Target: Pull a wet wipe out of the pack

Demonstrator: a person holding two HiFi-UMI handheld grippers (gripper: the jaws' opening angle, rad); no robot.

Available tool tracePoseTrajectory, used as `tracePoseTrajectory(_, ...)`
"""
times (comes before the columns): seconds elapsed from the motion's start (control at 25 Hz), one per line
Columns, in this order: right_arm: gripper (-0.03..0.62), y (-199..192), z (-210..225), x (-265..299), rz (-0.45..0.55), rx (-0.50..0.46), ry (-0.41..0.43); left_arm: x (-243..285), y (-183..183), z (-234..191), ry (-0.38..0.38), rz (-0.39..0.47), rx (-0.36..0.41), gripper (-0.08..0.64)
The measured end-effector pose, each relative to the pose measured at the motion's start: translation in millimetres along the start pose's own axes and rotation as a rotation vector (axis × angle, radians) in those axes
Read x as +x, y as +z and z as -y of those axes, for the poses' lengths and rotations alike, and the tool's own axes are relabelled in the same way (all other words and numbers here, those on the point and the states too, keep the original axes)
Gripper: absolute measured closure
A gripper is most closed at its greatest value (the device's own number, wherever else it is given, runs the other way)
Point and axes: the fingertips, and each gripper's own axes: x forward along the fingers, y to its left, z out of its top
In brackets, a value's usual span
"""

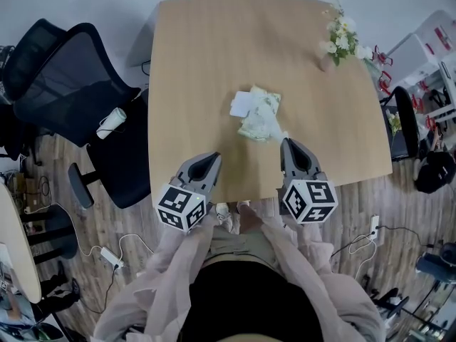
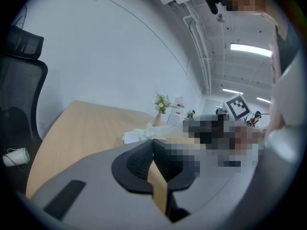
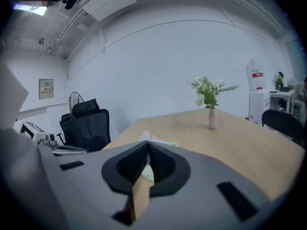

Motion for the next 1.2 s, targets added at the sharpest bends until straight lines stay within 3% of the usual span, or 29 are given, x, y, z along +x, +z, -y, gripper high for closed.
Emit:
tracePoseTrajectory(0.56,0.58,33,-12,-33,0.087,0.005,0.009,-5,7,3,0.003,0.016,0.003,0.548)
tracePoseTrajectory(1.2,0.58,30,35,-47,0.09,-0.017,-0.14,15,19,7,-0.015,0.023,0.027,0.548)
